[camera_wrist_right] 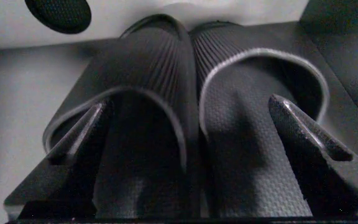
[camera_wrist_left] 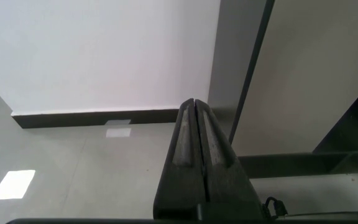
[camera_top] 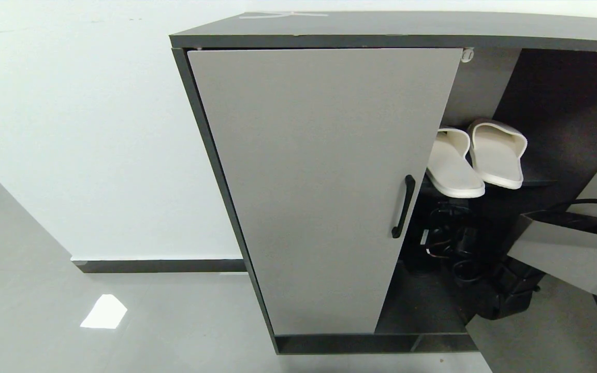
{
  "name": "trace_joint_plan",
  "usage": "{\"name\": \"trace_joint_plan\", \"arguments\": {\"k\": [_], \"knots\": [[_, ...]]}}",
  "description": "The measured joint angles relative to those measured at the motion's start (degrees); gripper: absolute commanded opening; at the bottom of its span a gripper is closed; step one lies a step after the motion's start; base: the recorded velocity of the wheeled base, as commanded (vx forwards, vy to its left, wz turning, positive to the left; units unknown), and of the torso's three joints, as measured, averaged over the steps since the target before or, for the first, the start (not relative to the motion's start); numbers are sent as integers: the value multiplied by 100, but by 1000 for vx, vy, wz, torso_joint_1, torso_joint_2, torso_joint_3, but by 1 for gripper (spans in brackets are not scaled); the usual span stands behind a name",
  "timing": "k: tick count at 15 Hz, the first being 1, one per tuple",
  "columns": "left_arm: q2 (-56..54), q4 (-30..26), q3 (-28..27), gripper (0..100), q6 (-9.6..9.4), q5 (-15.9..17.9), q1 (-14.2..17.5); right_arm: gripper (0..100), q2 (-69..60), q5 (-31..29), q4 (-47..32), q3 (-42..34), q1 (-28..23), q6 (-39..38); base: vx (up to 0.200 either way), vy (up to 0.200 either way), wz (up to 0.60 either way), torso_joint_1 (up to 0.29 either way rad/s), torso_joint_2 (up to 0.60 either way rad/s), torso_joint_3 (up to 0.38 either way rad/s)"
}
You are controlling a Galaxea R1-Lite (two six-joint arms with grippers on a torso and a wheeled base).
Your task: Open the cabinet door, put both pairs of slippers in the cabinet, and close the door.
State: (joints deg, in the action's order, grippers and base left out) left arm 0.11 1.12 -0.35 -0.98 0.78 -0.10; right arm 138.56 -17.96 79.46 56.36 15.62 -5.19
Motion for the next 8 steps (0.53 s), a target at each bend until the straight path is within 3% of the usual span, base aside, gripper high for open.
{"name": "trace_joint_plan", "arguments": {"k": [8], "knots": [[0, 0, 0, 0, 0, 0, 0, 100, -529, -2, 372, -947, 0, 165, 0, 0, 0, 0, 0, 0]]}}
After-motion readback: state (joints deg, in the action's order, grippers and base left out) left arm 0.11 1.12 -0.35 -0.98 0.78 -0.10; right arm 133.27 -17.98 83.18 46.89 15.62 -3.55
